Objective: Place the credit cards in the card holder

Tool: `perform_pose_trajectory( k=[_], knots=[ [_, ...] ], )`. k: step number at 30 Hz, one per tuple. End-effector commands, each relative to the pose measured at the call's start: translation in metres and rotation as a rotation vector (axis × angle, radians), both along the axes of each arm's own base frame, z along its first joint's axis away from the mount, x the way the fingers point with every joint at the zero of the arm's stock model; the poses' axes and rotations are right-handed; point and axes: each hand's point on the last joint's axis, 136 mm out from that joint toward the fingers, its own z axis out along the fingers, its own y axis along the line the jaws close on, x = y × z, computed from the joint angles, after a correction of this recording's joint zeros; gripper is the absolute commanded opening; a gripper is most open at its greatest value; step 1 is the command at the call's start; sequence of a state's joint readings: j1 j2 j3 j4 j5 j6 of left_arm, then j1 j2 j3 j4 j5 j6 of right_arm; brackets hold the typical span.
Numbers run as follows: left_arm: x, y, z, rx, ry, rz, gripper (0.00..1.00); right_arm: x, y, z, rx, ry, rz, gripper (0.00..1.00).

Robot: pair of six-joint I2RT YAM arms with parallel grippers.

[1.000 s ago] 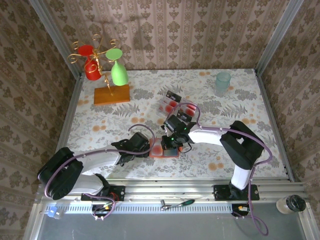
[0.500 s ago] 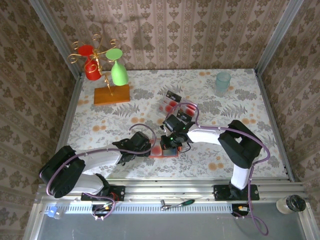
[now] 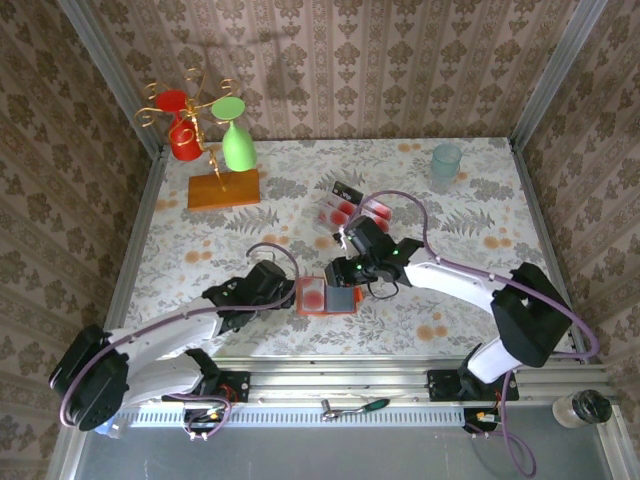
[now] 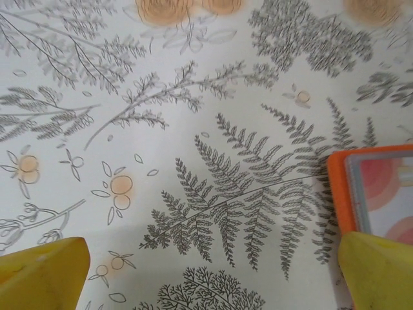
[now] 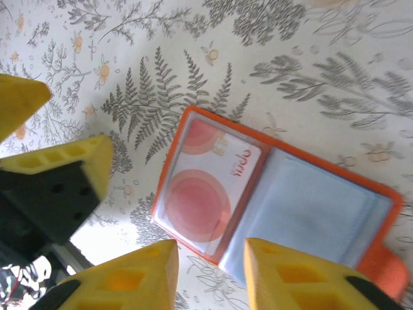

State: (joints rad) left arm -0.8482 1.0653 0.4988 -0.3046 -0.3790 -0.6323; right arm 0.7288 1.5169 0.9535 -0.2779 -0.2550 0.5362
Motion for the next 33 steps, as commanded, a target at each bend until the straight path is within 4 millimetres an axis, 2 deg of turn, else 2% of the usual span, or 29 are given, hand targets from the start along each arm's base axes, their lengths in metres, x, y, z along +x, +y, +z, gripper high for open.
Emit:
perform_pose_trajectory(
  k=[1,7,13,18,22,28,33],
  knots=[
    [0.003,0.002,0.023,-0.004,-0.034,-0.003,1.00,-0.003,-0.027,-0.005,-0.087,-0.033,-0.033,0.39],
    [0.004,-0.016,0.042,-0.060,-0.062,-0.032,1.00,-0.006,-0.052,-0.016,-0.140,-0.058,-0.088,0.43],
    [0.005,-0.047,0.045,-0.073,-0.071,-0.081,1.00,-0.007,-0.058,-0.022,-0.152,-0.045,-0.091,0.42],
    [0.004,-0.074,0.042,-0.072,-0.069,-0.117,1.00,-0.002,-0.058,-0.018,-0.141,-0.047,-0.095,0.38],
    [0.004,-0.090,0.036,-0.076,-0.063,-0.136,1.00,0.003,-0.056,-0.020,-0.136,-0.022,-0.096,0.32],
    [0.001,-0.099,0.025,-0.071,-0.049,-0.144,1.00,0.010,-0.047,-0.026,-0.119,0.005,-0.077,0.20],
    [-0.001,-0.101,0.017,-0.062,-0.034,-0.152,1.00,0.011,-0.037,-0.030,-0.087,0.039,-0.064,0.15]
  ],
)
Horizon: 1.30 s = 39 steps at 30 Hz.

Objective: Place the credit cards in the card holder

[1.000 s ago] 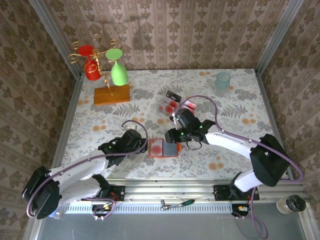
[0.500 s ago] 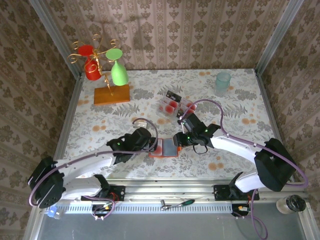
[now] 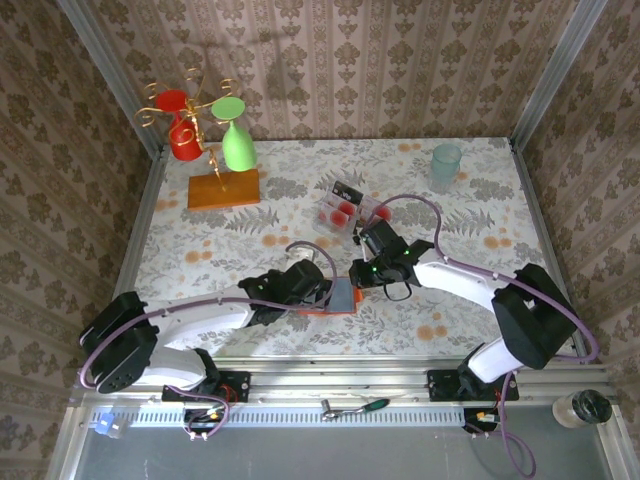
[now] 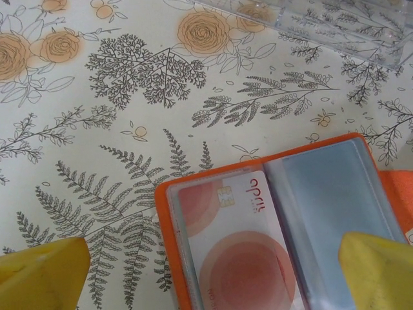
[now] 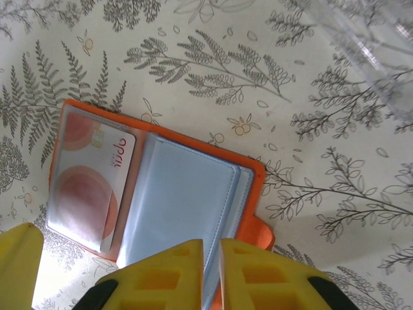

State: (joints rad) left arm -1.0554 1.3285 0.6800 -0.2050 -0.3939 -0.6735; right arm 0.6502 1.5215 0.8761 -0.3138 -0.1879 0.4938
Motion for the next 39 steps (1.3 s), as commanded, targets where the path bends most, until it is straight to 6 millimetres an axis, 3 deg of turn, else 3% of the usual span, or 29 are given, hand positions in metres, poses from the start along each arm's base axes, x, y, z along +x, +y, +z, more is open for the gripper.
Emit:
perform_pose_trajectory(
  k=[1,11,29,39],
  knots=[
    [0.004,-0.009,0.006,-0.029,-0.016,0.013,1.00,0.005,0.013,0.005,0.050,0.013,0.013,0.15],
    [0.002,-0.013,-0.011,0.001,0.011,-0.001,1.00,0.005,0.033,-0.014,0.076,0.075,0.023,0.12],
    [0.001,-0.017,-0.028,0.046,0.034,-0.041,1.00,-0.001,0.024,-0.049,0.002,0.134,0.024,0.06],
    [0.001,-0.021,-0.032,0.047,0.039,-0.051,1.00,-0.005,0.042,-0.046,0.093,0.165,0.034,0.02]
  ],
)
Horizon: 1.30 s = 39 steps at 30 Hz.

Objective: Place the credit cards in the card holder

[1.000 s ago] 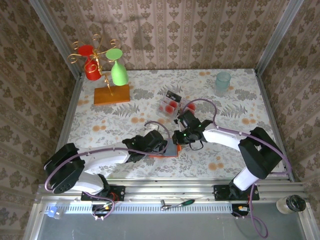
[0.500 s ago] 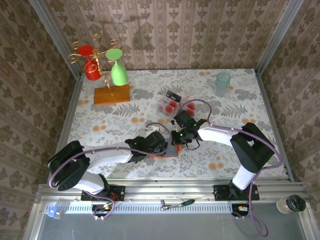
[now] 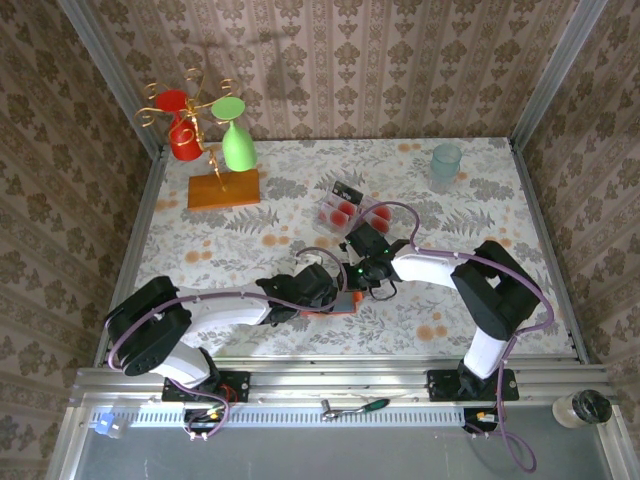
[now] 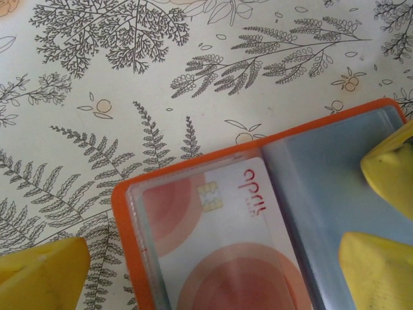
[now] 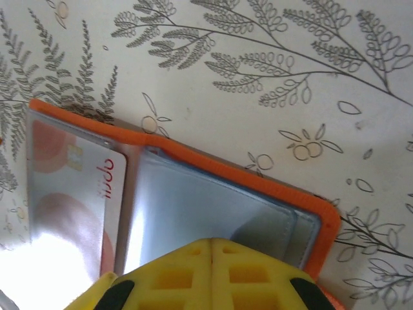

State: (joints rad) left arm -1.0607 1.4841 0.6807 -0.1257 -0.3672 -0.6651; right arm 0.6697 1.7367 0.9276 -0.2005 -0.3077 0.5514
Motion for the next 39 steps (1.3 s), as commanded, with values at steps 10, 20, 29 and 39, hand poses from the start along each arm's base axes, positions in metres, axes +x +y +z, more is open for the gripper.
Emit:
perform_pose_trajectory(
  k=[10,20,29,39],
  knots=[
    [-0.002,-0.005,-0.003,0.003,-0.001,-0.021,1.00,-0.005,0.009,-0.001,0.036,0.033,0.012,0.00],
    [0.000,-0.007,0.002,-0.006,-0.014,-0.022,1.00,0.011,-0.016,0.028,-0.042,-0.048,0.011,0.00],
    [0.001,-0.008,0.004,0.001,-0.019,-0.022,1.00,0.008,-0.016,0.000,-0.059,-0.004,0.006,0.00],
    [0.001,-0.010,0.006,-0.001,-0.024,-0.026,1.00,-0.004,0.004,-0.021,-0.050,0.049,0.046,0.00]
  ],
)
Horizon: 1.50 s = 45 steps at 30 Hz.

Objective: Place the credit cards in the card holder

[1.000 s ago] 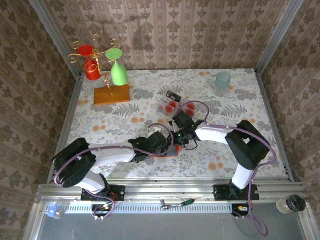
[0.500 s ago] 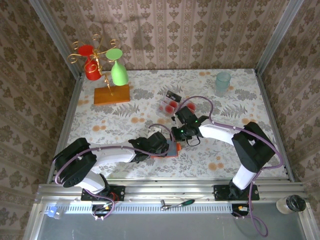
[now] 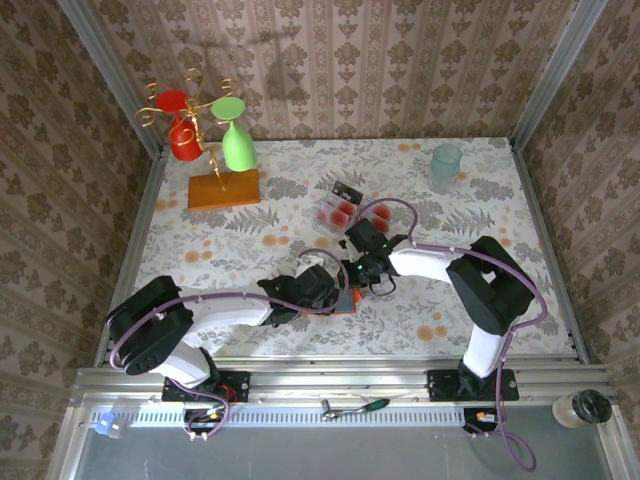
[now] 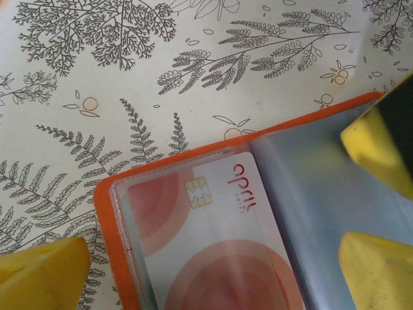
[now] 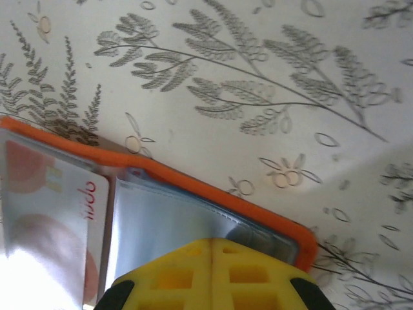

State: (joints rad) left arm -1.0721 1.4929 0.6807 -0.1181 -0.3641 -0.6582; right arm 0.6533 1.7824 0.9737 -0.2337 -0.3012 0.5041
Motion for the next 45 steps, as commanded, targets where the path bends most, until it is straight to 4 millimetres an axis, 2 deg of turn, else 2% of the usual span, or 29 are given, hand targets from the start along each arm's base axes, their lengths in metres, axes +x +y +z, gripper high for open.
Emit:
perform_pose_trajectory(
  k=[1,7,13,19,24,27,29,32,36,45],
  knots=[
    [0.004,-0.006,0.008,-0.004,-0.025,-0.009,1.00,-0.015,0.007,-0.016,-0.019,0.052,0.024,0.00],
    [0.004,-0.002,0.005,0.017,-0.026,-0.009,1.00,-0.018,0.007,-0.022,-0.019,0.062,0.016,0.00],
    [0.000,0.012,-0.010,0.062,-0.015,0.010,0.98,-0.017,0.007,-0.022,-0.014,0.063,0.012,0.00],
    [-0.004,0.018,-0.024,0.088,0.001,0.009,0.87,-0.015,0.011,-0.013,0.006,0.053,0.011,0.00],
    [-0.007,0.020,-0.031,0.094,0.015,0.012,0.83,-0.011,0.017,0.006,0.037,0.029,0.012,0.01],
    [-0.008,0.020,-0.032,0.092,0.016,0.016,0.83,-0.008,0.016,0.021,0.054,0.003,0.003,0.11],
    [-0.008,0.020,-0.031,0.088,0.013,0.017,0.83,-0.005,0.013,0.031,0.066,-0.019,-0.015,0.21],
    [-0.008,0.019,-0.031,0.086,0.010,0.017,0.83,-0.003,0.008,0.038,0.077,-0.038,-0.046,0.31],
    [-0.008,0.019,-0.028,0.081,0.004,0.016,0.84,-0.004,0.004,0.033,0.078,-0.031,-0.069,0.35],
    [-0.009,0.020,-0.027,0.081,0.002,0.019,0.84,-0.008,0.007,0.001,0.078,0.037,-0.091,0.38]
  ],
)
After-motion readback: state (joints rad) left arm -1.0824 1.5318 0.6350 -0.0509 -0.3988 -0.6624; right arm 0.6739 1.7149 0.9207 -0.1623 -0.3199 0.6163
